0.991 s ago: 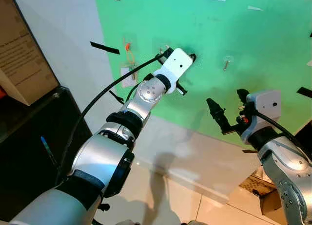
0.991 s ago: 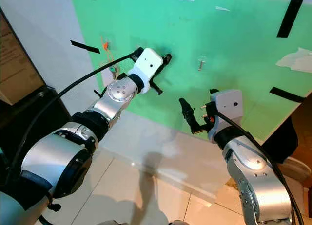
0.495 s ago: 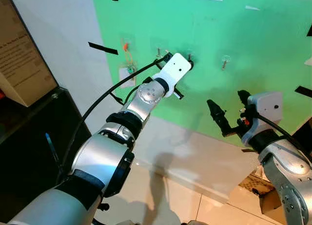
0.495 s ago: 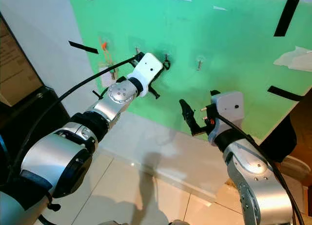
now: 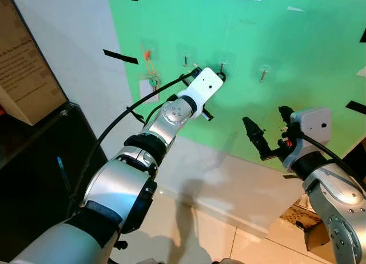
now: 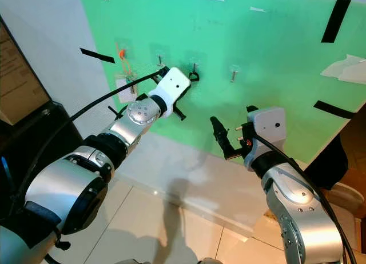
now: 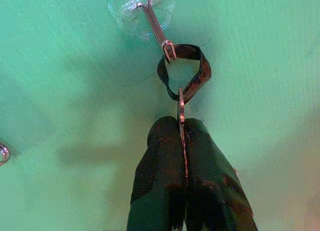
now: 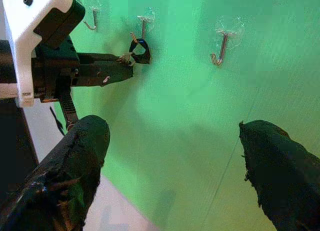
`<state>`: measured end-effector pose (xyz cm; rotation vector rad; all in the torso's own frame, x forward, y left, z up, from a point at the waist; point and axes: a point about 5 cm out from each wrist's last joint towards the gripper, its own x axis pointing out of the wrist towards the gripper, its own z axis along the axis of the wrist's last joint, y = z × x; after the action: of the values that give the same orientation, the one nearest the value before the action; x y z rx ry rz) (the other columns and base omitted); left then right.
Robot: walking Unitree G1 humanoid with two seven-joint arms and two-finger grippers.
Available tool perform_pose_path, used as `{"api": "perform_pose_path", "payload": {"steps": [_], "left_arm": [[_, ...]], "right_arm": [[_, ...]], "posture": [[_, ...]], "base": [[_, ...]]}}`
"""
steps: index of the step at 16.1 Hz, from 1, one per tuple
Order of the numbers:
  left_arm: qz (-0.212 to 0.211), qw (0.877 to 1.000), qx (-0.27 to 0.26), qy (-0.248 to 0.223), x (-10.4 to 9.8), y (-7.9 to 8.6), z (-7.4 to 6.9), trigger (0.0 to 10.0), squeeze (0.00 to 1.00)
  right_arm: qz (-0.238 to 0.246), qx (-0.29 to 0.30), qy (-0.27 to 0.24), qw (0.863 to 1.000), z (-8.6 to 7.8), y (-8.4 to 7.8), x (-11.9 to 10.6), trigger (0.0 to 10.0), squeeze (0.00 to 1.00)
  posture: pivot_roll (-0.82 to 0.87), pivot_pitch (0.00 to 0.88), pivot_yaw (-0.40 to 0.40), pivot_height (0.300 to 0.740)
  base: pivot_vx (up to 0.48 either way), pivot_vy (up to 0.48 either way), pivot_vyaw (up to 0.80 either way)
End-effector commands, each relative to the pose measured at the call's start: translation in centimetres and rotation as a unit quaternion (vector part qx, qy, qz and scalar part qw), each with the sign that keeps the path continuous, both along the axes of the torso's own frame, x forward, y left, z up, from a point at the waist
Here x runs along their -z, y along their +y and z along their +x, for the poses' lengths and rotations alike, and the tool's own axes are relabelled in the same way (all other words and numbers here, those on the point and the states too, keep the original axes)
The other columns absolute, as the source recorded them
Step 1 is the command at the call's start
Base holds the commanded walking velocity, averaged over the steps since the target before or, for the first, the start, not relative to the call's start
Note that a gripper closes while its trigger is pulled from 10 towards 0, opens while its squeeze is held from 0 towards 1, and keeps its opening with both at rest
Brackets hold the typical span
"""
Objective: Hang keys on a hook
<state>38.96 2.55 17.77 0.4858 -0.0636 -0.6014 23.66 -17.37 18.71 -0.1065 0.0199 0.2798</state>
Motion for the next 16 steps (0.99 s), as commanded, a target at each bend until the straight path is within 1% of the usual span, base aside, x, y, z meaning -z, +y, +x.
{"api": "perform_pose_path", "payload": {"steps": [1, 6, 8, 9, 10, 11, 13, 15, 16], "left_arm": [[0.013, 1.0, 0.001, 0.011, 0.6, 0.2, -0.1, 10.0, 0.0], [0.017, 1.0, 0.0, 0.014, 0.9, 0.5, -0.1, 10.0, 0.0], [0.009, 1.0, 0.002, 0.013, 0.7, 0.4, -0.1, 10.0, 0.0], [-0.002, 1.0, 0.006, 0.019, 0.6, 0.4, -0.1, 10.0, 0.55], [-0.004, 1.0, 0.006, 0.019, 0.5, 0.4, -0.1, 10.0, 0.55], [-0.012, 1.0, 0.011, 0.026, 0.4, 0.4, 0.0, 10.0, 1.0], [-0.02, 0.999, 0.017, 0.036, 0.6, 0.6, -0.1, 10.0, 1.0], [-0.04, 0.998, 0.015, 0.045, 0.8, 1.0, -0.1, 10.0, 1.0], [-0.056, 0.997, 0.013, 0.052, 1.1, 1.3, -0.2, 10.0, 1.0]], "right_arm": [[0.002, -0.001, 0.0, 1.0, 0.1, 0.0, -0.3, 10.0, 0.0], [0.001, -0.012, 0.003, 1.0, 0.1, 0.3, -0.1, 10.0, 0.0], [0.001, -0.013, 0.003, 1.0, 0.1, 0.3, -0.1, 10.0, 0.0], [0.002, -0.017, 0.004, 1.0, 0.1, 0.3, -0.1, 10.0, 0.0], [0.003, -0.019, 0.005, 1.0, 0.1, 0.4, -0.1, 10.0, 0.0], [0.002, -0.024, 0.006, 1.0, 0.0, 0.4, -0.1, 10.0, 0.0], [0.002, -0.024, 0.006, 1.0, 0.1, 0.4, -0.1, 10.0, 0.0], [-0.008, 0.009, 0.008, 1.0, 0.5, -0.3, 0.2, 10.0, 0.0], [0.024, 0.007, 0.019, 1.0, 0.5, -0.4, 0.3, 10.0, 0.0]], "posture": [[-0.26, 0.0, 0.061, 0.74], [-0.25, 0.0, 0.059, 0.74], [-0.25, 0.0, 0.059, 0.74], [-0.25, 0.0, 0.06, 0.74], [-0.25, 0.0, 0.06, 0.74], [-0.25, 0.0, 0.06, 0.74], [-0.24, 0.0, 0.058, 0.74], [-0.23, 0.0, 0.05, 0.74], [-0.22, 0.0, 0.053, 0.74]], "base": [[0.0, 0.0, 0.0], [0.0, 0.0, 0.0], [0.0, 0.0, 0.0], [0.0, 0.0, 0.0], [0.0, 0.0, 0.0], [0.0, 0.0, 0.0], [0.0, 0.0, 0.0], [0.0, 0.0, 0.0], [0.0, 0.0, 0.0]]}}
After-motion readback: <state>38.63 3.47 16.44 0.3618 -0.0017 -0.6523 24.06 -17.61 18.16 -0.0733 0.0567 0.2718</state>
